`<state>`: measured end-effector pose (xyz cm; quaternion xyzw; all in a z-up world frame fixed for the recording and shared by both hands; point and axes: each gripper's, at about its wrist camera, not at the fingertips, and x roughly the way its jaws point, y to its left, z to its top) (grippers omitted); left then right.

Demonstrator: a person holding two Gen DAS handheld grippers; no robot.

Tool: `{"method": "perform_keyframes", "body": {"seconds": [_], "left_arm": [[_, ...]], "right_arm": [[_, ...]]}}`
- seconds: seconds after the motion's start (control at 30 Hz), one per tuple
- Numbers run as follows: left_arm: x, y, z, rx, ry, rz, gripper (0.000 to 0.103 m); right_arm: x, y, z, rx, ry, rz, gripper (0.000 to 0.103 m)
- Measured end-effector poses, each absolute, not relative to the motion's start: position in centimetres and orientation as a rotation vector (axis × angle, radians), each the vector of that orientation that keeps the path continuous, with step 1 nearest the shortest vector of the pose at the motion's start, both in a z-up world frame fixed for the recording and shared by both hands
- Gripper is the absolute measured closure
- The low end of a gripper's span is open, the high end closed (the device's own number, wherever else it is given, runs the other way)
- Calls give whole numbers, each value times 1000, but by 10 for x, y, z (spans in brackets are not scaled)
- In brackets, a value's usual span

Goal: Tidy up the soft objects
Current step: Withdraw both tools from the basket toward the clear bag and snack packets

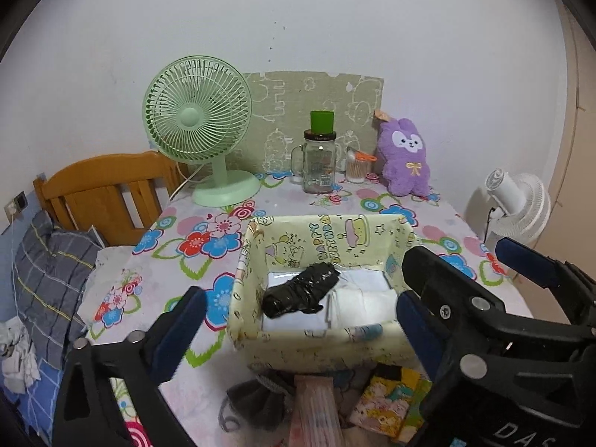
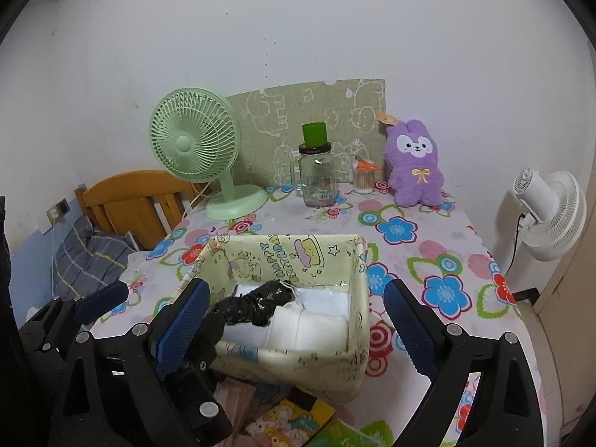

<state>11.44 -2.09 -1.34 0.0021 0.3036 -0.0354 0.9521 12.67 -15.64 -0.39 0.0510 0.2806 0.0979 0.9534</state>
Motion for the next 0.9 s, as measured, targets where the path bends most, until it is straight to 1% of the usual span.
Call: {"method": "perform_keyframes", "body": {"seconds": [0.4, 0.9], "left_arm": [[79, -23, -11, 23, 598, -61, 0], [52, -28, -26, 4, 621, -102, 0]], "right_arm": [[88, -156, 1, 92, 544, 188, 4], [53, -160, -12, 111, 541, 194, 4]]}}
